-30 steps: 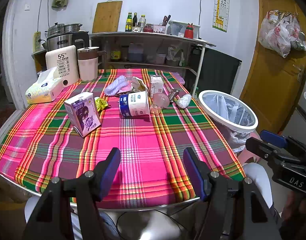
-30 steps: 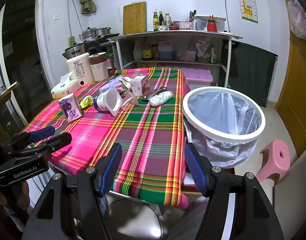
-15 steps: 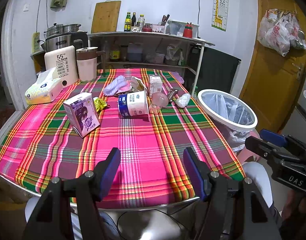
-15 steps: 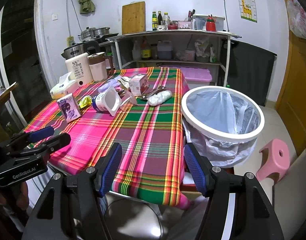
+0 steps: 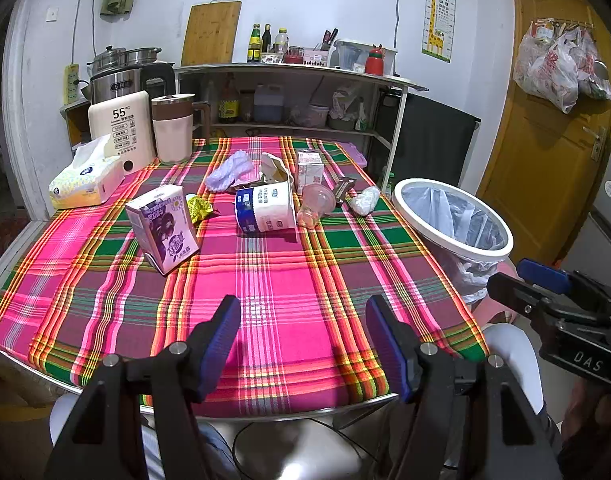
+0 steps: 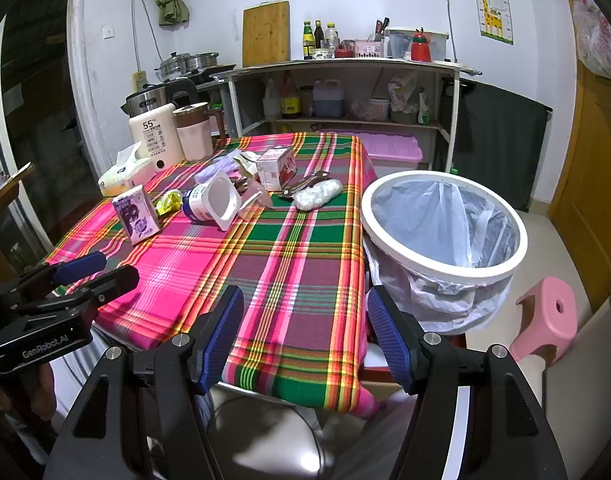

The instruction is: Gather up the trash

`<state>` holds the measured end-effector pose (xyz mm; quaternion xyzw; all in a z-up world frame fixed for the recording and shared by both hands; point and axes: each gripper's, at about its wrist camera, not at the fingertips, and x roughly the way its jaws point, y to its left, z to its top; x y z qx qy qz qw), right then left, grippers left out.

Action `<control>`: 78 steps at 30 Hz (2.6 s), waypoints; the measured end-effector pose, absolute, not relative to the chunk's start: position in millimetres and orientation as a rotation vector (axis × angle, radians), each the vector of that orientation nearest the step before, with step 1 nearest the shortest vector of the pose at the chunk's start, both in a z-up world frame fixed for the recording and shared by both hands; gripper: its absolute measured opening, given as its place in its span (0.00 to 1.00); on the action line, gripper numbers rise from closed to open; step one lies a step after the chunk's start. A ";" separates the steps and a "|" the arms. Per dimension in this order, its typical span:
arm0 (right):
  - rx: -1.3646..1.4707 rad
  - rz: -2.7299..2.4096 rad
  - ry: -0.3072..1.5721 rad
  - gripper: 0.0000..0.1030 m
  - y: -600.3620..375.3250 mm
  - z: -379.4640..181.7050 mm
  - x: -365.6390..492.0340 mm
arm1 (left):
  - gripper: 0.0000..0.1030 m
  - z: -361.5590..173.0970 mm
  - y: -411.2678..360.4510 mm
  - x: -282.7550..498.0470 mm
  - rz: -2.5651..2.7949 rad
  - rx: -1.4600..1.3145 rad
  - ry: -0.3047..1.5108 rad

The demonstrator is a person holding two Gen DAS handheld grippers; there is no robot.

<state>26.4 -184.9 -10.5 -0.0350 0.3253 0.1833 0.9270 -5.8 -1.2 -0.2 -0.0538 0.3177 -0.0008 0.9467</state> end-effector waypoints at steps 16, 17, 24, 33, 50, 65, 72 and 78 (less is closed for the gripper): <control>-0.072 0.374 0.671 0.64 -188.7 -11.3 26.6 | 0.65 -0.3 -2.5 -6.3 -0.001 -0.107 0.649; -0.072 0.374 0.672 0.64 -188.7 -11.4 26.7 | 0.65 -0.3 -2.3 -6.2 -0.001 -0.108 0.649; -0.073 0.374 0.672 0.64 -187.7 -11.0 26.7 | 0.65 -0.4 -3.8 -6.7 -0.002 -0.108 0.649; -0.074 0.374 0.674 0.64 -189.0 -12.2 26.7 | 0.65 -0.4 -4.0 -6.9 -0.002 -0.108 0.651; -0.091 0.410 0.712 0.64 -170.9 -19.8 46.0 | 0.65 -11.9 26.2 9.6 0.067 -0.160 0.672; -0.076 0.524 0.774 0.64 -130.1 -27.7 95.1 | 0.66 -20.6 98.9 47.7 0.189 -0.190 0.666; -0.118 0.573 0.781 0.64 -104.8 -32.2 116.9 | 0.69 -26.6 119.4 65.5 0.176 -0.194 0.676; -0.140 0.579 0.792 0.64 -91.9 -36.9 139.5 | 0.70 -33.4 131.7 79.9 0.133 -0.208 0.691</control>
